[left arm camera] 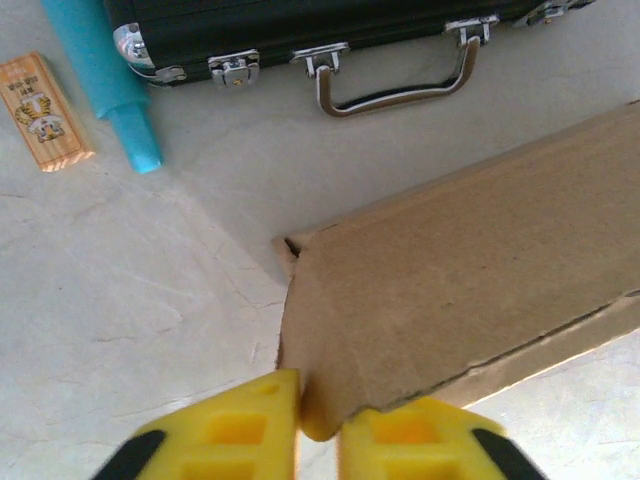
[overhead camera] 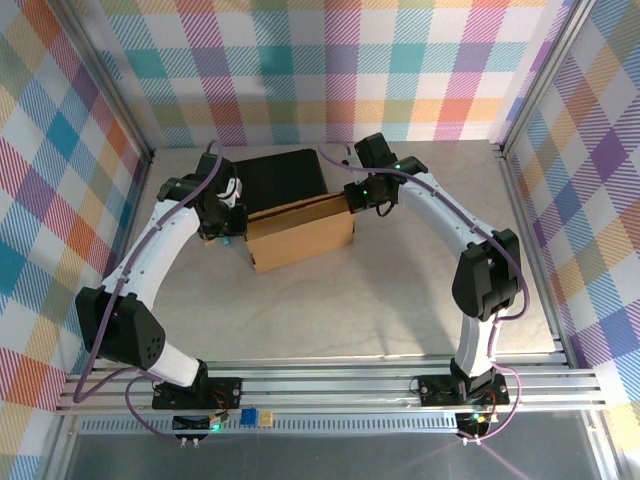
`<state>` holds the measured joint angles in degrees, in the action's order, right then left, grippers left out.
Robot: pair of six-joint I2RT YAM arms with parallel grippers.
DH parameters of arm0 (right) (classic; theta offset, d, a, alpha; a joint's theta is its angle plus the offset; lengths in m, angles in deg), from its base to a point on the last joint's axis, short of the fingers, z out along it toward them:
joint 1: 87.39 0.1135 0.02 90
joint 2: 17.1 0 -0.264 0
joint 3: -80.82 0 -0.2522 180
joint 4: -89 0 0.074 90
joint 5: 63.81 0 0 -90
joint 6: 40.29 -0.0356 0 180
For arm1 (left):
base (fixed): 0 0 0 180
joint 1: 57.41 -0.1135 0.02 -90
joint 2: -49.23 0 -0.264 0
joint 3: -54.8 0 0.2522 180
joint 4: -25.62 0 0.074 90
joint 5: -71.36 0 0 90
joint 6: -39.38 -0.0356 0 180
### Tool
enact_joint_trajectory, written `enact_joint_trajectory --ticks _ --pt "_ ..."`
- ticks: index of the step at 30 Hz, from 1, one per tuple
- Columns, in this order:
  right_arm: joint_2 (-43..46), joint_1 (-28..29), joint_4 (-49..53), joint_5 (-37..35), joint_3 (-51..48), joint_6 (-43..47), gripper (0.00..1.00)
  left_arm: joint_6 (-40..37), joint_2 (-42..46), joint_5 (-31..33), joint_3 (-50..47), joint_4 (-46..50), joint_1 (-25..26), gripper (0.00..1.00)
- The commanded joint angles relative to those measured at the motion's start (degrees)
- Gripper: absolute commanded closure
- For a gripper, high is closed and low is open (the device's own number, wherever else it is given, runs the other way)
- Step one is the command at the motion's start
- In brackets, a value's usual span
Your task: Fold the paper box
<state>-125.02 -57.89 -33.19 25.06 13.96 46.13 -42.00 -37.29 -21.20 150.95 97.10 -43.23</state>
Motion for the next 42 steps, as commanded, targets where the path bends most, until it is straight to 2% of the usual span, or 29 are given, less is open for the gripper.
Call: enact_joint_trajectory --ticks 1,11,18,32,42 --pt "-2.6 0.0 7.6 0.7 -0.8 1.0 1.00 -0.1 -0.2 -0.2 0.5 -0.8 0.2 0.91" --pt "-2.8 0.0 8.4 0.6 -0.5 1.2 1.00 2.5 -2.6 -3.1 4.5 4.3 0.2 1.00" --pt "-2.8 0.0 8.8 0.2 -0.4 1.5 1.00 6.9 -5.8 -8.6 9.8 9.7 -0.8 1.00" --pt "-4.1 0.0 10.7 0.8 1.1 1.1 1.00 12.5 -9.0 -20.3 13.9 12.7 -2.6 1.00" --pt "-4.7 0.0 11.1 0.7 1.5 0.2 1.00 11.5 -7.0 -18.2 8.8 10.4 -2.7 1.00"
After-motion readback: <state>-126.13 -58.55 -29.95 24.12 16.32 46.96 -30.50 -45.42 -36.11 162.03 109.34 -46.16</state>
